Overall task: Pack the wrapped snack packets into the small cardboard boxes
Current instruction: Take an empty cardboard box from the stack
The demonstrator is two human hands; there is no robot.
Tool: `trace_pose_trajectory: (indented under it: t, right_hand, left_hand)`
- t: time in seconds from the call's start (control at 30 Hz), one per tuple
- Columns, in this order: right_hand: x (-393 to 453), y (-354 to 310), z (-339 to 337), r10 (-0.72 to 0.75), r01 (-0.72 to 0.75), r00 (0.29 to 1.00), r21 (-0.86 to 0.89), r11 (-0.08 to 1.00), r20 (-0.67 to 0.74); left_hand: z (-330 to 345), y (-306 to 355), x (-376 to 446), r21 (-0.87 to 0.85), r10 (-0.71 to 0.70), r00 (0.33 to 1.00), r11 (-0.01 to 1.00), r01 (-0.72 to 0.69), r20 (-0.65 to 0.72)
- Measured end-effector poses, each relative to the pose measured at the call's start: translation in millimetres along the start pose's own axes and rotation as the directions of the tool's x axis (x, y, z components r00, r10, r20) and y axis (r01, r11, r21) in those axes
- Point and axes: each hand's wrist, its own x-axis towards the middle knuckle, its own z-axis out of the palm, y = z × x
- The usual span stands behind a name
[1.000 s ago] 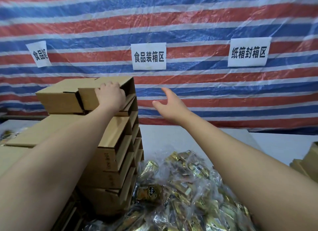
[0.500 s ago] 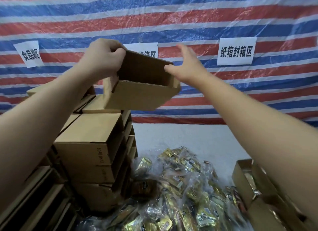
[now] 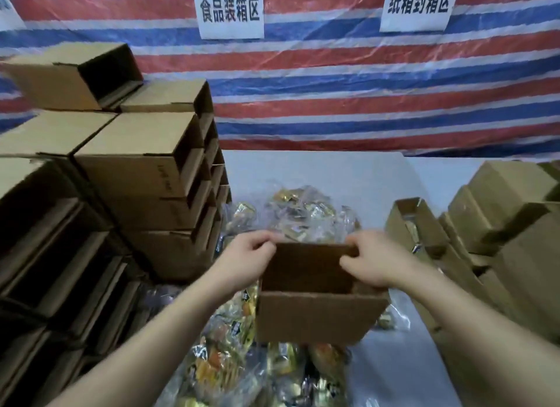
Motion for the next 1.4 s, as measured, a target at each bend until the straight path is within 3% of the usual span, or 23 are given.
trace_pose_trajectory:
  t: [0.13,0.3,0.43,0.63,0.73,0.83,0.93,1.07,1.27,1.4]
  right_hand:
    - [-41,15,102,0.085,-0.101,0.984,0.101,0.99,0.158]
    - [-67,19,173,0.107,-0.128,0.97,0.08,0.989,0.22]
    - [-74,25,190,0.084,-0.105,0.975,0.095,0.99,0.207]
    - [-74,37,192,0.059,-0.061,0.981,0.008,0.998,0.183]
    - [-76,40,197,0.066,-0.064,0.981,-0.02,0.998,0.181]
    - [-79,43,198,0.073,-0.078,0.979,0.018,0.997,0.19]
    - [-82,51,195,0.085,-0.088,0.982,0.005,0.996,0.169]
    - [-79,58,195,0.117,-0.117,0.974,-0.008,0.993,0.193]
    - [-74,62,197,0.071,-0.059,0.96,-0.05,0.997,0.272]
    - [-73,64,202,0.057,-0.013,0.951,-0.144,0.99,0.304]
  left_hand:
    - [40,-82,-48,-0.045,-0.143,0.984,0.988,0.149,0.107]
    - [67,-143,-84,-0.035,-0.228,0.963,0.971,0.235,0.143]
    - [78,-162,-93,-0.064,-0.267,0.952,0.958,0.279,0.153]
    - [73,-172,-88,0.001,-0.218,0.946,0.974,0.225,0.24]
    - [54,-181,-64,0.114,-0.216,0.97,0.973,0.203,0.111]
    - [40,-193,-26,0.477,-0.204,0.978,0.865,0.158,0.045]
    - [39,-204,4,0.748,-0.242,0.947,0.664,0.004,0.21]
    - [48,-217,23,0.804,-0.33,0.879,0.586,-0.096,0.345]
    - [61,-235,13,0.862,-0.28,0.859,0.411,-0.297,0.429]
    - [57,-236,7,0.874,-0.26,0.872,0.382,-0.301,0.414]
